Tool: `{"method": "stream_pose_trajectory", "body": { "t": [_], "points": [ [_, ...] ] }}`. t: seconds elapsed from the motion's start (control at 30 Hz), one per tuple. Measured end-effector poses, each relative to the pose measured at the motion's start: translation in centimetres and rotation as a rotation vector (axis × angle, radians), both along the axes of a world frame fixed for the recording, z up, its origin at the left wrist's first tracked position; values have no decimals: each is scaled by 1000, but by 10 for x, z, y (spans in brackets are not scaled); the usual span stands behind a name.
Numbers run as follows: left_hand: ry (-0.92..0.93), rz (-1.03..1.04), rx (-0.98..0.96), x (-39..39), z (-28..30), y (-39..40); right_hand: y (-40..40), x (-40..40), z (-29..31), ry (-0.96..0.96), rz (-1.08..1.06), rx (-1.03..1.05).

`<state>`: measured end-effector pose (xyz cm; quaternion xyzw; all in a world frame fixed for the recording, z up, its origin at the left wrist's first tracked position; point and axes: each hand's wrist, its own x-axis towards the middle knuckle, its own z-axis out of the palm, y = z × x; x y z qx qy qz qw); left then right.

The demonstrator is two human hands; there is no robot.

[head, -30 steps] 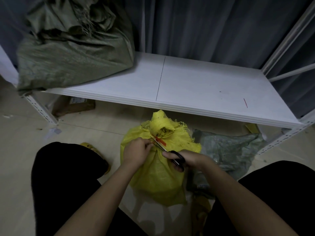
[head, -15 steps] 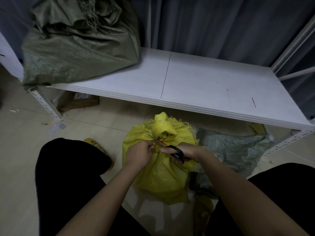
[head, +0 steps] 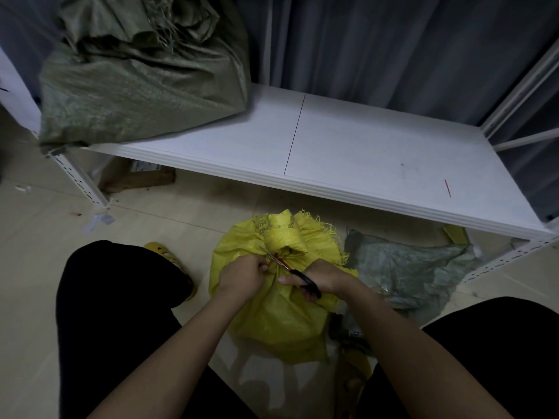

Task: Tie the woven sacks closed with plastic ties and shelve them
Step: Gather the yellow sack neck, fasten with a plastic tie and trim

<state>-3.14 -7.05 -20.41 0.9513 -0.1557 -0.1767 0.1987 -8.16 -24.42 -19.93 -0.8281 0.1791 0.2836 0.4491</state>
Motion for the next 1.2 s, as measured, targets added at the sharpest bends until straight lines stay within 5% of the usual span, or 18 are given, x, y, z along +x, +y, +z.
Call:
{"method": "stream_pose_trajectory", "body": {
  "t": [0.7,1.0,1.2],
  "points": [
    [-12,-13,47,-5,-2,-1,-3,-7,-3,27,29,35],
    [-75,-188,81,-9,7,2,-3,-8,-1,177,45,195],
    [-25,-146,95,-8,7,7,-2,-6,3,103,107,35]
  ]
}}
